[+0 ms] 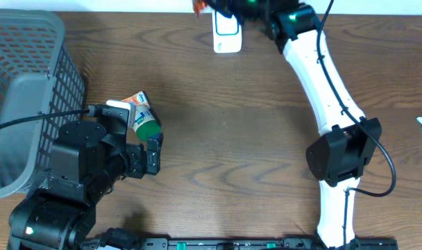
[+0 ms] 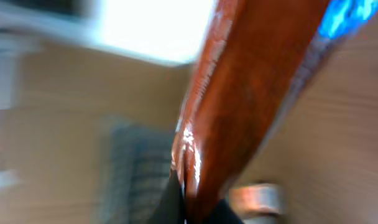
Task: Scan the item barcode
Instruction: 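Carry the red Top bar right and drop it at the table's right edge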
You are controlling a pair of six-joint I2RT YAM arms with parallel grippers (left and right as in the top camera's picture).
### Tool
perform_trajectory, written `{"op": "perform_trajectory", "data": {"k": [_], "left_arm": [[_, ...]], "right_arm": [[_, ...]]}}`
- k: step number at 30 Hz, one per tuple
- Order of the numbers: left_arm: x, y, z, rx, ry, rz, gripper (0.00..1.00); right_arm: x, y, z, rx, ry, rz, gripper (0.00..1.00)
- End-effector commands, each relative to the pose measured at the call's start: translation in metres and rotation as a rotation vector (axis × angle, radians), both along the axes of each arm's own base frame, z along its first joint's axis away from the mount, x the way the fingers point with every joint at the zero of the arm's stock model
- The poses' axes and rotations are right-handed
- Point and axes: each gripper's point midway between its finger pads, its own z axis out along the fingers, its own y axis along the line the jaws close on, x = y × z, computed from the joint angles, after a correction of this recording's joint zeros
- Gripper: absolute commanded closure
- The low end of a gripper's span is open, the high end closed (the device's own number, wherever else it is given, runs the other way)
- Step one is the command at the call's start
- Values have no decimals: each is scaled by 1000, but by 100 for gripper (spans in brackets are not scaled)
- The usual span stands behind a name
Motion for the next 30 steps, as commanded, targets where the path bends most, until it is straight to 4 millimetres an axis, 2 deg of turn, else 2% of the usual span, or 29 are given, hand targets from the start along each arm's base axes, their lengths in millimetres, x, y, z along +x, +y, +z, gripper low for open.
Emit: {"op": "perform_trajectory", "data": {"k": [1, 4, 5, 6, 9, 13, 14, 16, 19, 24, 28, 30], "left_arm": [[0, 2, 5, 1, -13, 11, 2], [0, 2, 5, 1, -13, 11, 2], [0, 2, 5, 1, -13, 11, 2], [0, 2, 5, 1, -13, 11, 2], [0, 2, 5, 1, -13, 11, 2], [0, 2, 5, 1, -13, 11, 2], [0, 2, 5, 1, -13, 11, 2], [0, 2, 5, 1, -13, 11, 2], [0, 2, 5, 1, -13, 11, 2], [0, 2, 5, 1, -13, 11, 2], [0, 2, 5, 1, -13, 11, 2], [0, 2, 5, 1, -13, 11, 2]], "right_arm": [[24, -86, -23, -486, -131, -278, 98], [0, -169, -40, -828, -2, -509, 99], [-11, -197, -42, -953, 33, -579, 99], [-18, -215, -42, -1032, 54, -621, 99], [-54, -291, -38, -1356, 171, -800, 99], [-81, -352, -45, -1522, 308, -866, 99], [-88, -376, -52, -1554, 364, -889, 99], [-97, -409, -64, -1570, 439, -930, 99], [-116, -464, -92, -1547, 577, -989, 99], [-149, -531, -150, -1456, 756, -976, 99], [-168, -560, -188, -1366, 820, -930, 99], [-174, -567, -203, -1286, 839, -938, 99]]}}
